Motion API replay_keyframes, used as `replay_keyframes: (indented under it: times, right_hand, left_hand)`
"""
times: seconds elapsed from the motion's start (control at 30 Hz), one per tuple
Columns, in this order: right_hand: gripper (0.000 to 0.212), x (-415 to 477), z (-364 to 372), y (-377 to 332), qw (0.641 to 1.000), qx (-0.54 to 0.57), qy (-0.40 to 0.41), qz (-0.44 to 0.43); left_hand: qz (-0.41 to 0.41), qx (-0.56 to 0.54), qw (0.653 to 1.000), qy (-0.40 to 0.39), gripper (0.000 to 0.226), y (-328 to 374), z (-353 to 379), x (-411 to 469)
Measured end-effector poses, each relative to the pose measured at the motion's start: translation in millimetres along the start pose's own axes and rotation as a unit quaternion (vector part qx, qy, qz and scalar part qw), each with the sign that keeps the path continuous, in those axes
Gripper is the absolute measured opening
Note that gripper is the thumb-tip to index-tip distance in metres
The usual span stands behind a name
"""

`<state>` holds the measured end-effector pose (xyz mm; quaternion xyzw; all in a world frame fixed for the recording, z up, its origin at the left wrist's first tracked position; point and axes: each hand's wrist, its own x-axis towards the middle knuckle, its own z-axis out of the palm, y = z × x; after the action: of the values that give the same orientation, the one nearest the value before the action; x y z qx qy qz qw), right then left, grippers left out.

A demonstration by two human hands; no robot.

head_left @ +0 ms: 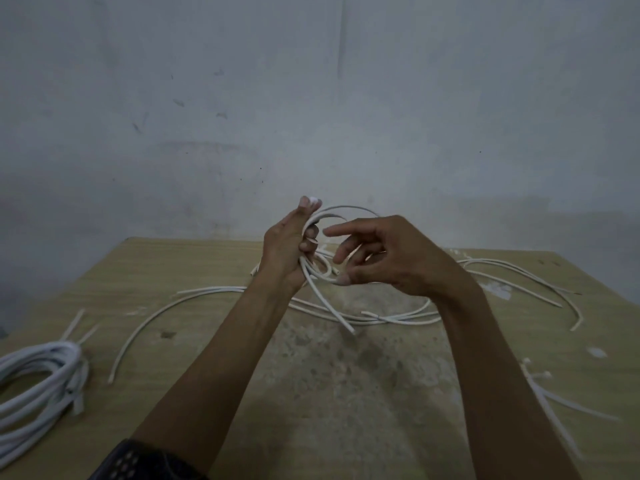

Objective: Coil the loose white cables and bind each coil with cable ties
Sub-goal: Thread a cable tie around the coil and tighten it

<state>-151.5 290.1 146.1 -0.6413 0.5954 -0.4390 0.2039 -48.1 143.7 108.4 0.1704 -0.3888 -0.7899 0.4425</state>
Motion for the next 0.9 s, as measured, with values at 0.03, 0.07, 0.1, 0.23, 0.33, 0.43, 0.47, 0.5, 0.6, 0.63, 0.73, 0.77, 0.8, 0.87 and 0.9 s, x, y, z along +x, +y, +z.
replay_keyframes:
  times: [0.03,0.07,0.1,0.23,0.33,0.43,0.47,0.5,0.6,0.63,0.73,0.77,0.8,0.87,0.9]
  right_hand:
    - [0.045,4,6,1,0.999,-0.010,0.027,-0.022]
    - [0.032,9,11,3,0.997,-0.012,0.064,-0.042]
    - [0.018,12,17,4,0.993,-0.003,0.099,-0.058]
    - [0.005,21,32,8,0.979,0.030,0.188,-0.071]
    - [0.010,21,34,9,0.969,0.108,0.221,-0.007]
    - [0.015,21,31,8,0.973,0.125,0.191,0.039]
    - [0.016,20,30,8,0.974,0.131,0.180,0.050]
    - [0.016,20,28,8,0.974,0.136,0.172,0.057]
    - [0.014,19,25,8,0.973,0.145,0.166,0.067]
    - [0.013,19,25,8,0.972,0.151,0.167,0.069]
    - [0.013,19,24,9,0.967,0.173,0.170,0.078]
    - [0.014,19,24,8,0.965,0.179,0.173,0.080]
    - [0.014,20,23,8,0.963,0.187,0.177,0.083]
    - [0.018,21,24,8,0.951,0.223,0.195,0.087]
    - [0.020,23,26,7,0.943,0.243,0.209,0.086]
  left_hand:
    - [0.000,-0.009,1.000,0.002,0.021,-1,-1,2]
    - [-0.001,-0.011,1.000,-0.002,0.021,-3,-2,4]
    - [0.000,-0.008,1.000,-0.008,0.022,-6,-2,5]
    - [0.023,0.019,0.999,-0.033,0.027,-7,3,-4]
    - [0.047,0.016,0.998,-0.045,0.027,-4,7,-7]
    - [0.063,0.034,0.995,-0.065,0.028,-3,6,-9]
    - [0.065,0.049,0.994,-0.074,0.028,-3,6,-10]
    - [0.067,0.068,0.992,-0.083,0.029,-3,7,-12]
    - [0.068,0.101,0.988,-0.093,0.034,-1,9,-15]
    - [0.065,0.101,0.988,-0.095,0.033,-2,9,-15]
    - [0.051,0.098,0.988,-0.105,0.032,-1,10,-16]
    - [0.050,0.102,0.988,-0.109,0.032,0,10,-17]
    - [0.053,0.112,0.986,-0.112,0.032,1,10,-18]
    - [0.076,0.141,0.980,-0.114,0.029,1,10,-19]
    - [0.090,0.154,0.977,-0.113,0.028,1,10,-18]
